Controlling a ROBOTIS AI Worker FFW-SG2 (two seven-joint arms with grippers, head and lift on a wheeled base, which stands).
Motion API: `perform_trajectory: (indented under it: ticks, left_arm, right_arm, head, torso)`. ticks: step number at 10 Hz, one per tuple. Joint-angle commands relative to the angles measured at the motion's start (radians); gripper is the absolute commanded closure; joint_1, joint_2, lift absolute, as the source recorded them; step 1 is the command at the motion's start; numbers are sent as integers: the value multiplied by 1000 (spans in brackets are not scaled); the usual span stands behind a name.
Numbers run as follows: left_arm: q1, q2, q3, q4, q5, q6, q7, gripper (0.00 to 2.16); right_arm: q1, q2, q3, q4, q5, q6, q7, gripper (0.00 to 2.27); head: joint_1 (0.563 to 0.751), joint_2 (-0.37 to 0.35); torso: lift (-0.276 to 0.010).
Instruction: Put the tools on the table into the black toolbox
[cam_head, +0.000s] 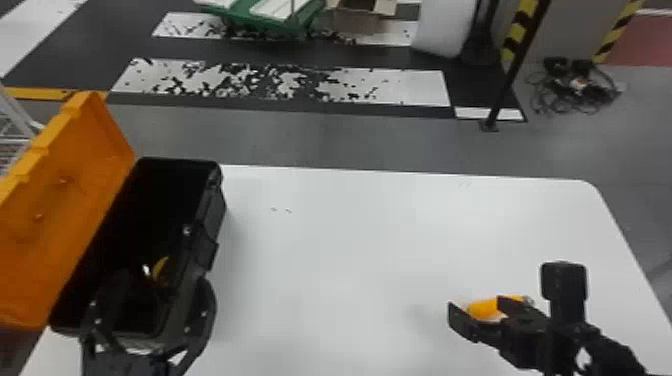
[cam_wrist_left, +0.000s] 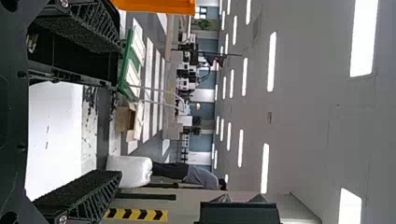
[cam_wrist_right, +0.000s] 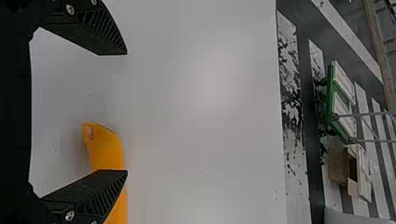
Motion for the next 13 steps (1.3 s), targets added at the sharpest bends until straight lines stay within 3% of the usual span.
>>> perform_trajectory:
  ticks: [1,5,13]
  left_arm:
    - [0,3,0,0,0,0,0,56]
    - [0,4,1,0,0,0,0,56]
    - [-2,11,0,-3,0,3,0,60]
  right_arm:
    - [-24,2,24,5,-10,14,-12,107]
    - [-51,2,61,36,-18,42,-57,107]
    - [-76,2,47,83,-16,100,-64,107]
  head:
    - [695,26]
    - [695,74]
    - [695,74]
  torso:
    - [-39]
    - [-39]
    - [-39]
